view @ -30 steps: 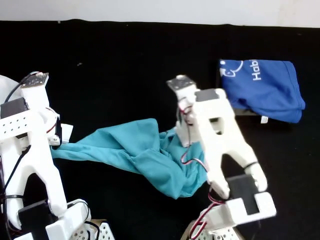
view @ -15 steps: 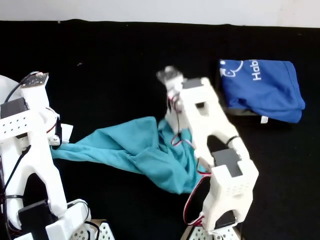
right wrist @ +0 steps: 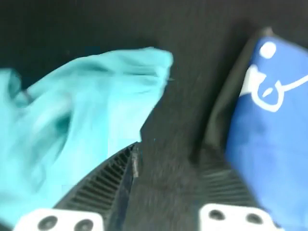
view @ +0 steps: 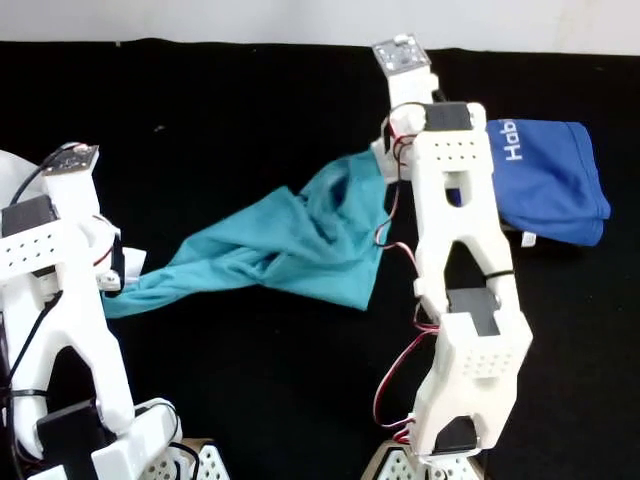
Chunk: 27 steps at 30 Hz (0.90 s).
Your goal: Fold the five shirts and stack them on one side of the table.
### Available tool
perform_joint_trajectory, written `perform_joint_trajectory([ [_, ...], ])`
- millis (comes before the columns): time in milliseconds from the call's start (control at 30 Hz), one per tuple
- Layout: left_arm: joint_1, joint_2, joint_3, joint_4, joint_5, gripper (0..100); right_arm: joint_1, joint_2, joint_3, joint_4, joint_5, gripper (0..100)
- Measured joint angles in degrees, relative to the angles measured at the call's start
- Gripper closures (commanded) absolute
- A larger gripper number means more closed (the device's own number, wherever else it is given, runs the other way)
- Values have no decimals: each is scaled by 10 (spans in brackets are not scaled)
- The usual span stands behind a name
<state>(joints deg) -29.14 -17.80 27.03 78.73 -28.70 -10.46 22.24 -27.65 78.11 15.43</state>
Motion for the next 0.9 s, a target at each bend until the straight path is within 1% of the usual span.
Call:
perform_joint_trajectory([
  [233,-1,0,0,-22,0,992,-2,-11,-62,135,0,757],
  [367,-1,0,0,-37,0,992,-37,-18,-69,204,1,797],
  [533,-1,0,0,-49,0,992,-85,-19,-44,220,1,800],
  [733,-1,0,0,-49,0,992,-123,-21,91,219,1,800],
  [800,-1,0,0,-49,0,992,-125,-21,134,207,1,800],
  [900,-1,0,0,-49,0,992,-124,-21,186,151,1,800],
])
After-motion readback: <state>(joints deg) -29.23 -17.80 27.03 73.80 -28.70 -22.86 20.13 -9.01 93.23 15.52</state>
